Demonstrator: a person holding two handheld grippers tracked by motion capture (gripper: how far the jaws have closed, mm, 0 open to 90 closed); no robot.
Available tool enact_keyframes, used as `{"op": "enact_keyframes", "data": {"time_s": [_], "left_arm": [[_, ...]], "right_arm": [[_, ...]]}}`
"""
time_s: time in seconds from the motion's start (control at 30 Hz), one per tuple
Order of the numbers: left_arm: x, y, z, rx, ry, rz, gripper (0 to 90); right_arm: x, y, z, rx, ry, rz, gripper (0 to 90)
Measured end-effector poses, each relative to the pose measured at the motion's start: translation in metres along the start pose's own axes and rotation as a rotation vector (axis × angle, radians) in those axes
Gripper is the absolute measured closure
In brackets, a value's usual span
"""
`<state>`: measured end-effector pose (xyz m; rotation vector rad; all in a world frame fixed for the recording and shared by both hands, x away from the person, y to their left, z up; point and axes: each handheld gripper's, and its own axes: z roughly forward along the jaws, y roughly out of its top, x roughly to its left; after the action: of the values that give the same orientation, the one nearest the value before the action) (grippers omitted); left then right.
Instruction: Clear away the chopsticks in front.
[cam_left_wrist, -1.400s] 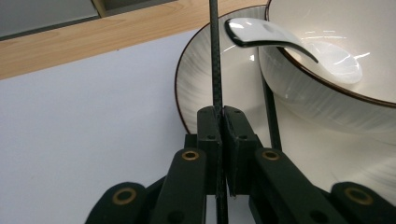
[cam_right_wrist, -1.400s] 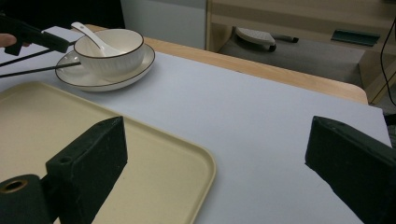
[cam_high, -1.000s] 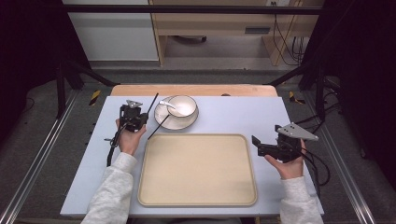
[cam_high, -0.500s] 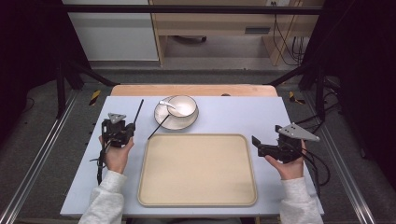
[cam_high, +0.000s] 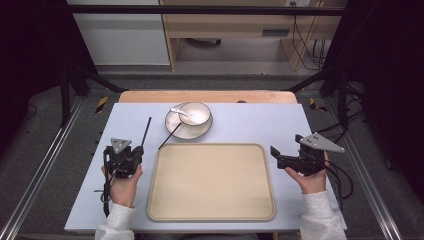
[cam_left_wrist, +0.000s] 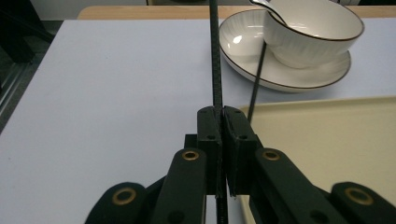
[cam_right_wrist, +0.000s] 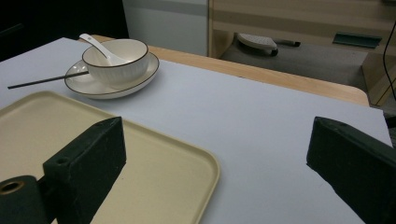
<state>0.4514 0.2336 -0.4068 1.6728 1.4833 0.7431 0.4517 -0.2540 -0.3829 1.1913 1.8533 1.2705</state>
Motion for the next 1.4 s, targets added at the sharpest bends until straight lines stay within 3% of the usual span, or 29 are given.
{"op": "enact_keyframes", "data": {"time_s": [0.13, 0.3, 0.5, 0.67, 0.93, 1.4], "left_arm": [[-0.015, -0.009, -0.007, -0.013, -0.009, 0.014, 85.7], [-0.033, -0.026, -0.013, -0.026, -0.029, -0.002, 85.7], [-0.043, -0.040, -0.014, -0.030, -0.040, -0.038, 85.7], [-0.052, -0.054, -0.016, -0.023, -0.035, -0.033, 85.7], [-0.058, -0.069, -0.005, 0.032, -0.033, -0.028, 85.7], [-0.063, -0.079, 0.015, 0.123, -0.022, -0.022, 85.7]], "right_arm": [[0.000, 0.000, -0.001, -0.003, 0.005, -0.002, 5.0], [0.001, 0.001, -0.002, -0.008, 0.008, 0.000, 5.0], [0.002, 0.000, -0.001, -0.001, 0.012, 0.001, 5.0], [0.003, 0.000, 0.000, 0.003, 0.013, -0.003, 5.0], [0.004, -0.001, 0.002, 0.010, 0.012, -0.006, 5.0], [0.006, -0.002, 0.005, 0.023, 0.014, -0.014, 5.0]]}}
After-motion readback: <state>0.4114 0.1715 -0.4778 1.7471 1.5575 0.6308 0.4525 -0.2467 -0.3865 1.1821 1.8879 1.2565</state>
